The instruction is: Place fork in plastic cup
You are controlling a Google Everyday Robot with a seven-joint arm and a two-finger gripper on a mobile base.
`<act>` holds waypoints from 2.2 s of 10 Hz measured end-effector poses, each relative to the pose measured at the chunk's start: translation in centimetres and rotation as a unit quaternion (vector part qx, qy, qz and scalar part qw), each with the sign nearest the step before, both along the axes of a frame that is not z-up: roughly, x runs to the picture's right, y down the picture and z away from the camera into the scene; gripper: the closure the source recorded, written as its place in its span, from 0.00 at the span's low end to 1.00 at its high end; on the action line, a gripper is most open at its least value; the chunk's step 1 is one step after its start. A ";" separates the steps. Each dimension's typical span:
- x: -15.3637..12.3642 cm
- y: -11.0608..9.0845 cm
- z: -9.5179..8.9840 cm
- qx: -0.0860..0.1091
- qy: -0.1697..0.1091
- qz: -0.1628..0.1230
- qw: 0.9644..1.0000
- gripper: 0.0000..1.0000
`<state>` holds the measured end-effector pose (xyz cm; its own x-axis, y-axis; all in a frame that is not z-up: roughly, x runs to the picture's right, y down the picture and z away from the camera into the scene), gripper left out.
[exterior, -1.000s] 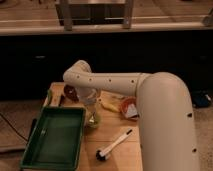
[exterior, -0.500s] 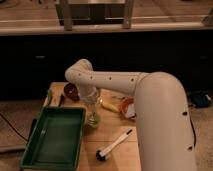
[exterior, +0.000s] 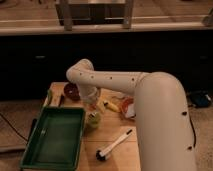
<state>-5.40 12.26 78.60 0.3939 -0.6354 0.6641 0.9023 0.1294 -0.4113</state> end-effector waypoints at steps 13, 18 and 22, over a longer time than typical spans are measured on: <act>0.5 -0.6 -0.4 -0.003 -0.012 0.007 1.000 0.20; 0.6 -0.8 -0.7 -0.005 -0.031 0.011 0.999 0.20; 0.6 -0.8 -0.7 -0.005 -0.031 0.011 0.999 0.20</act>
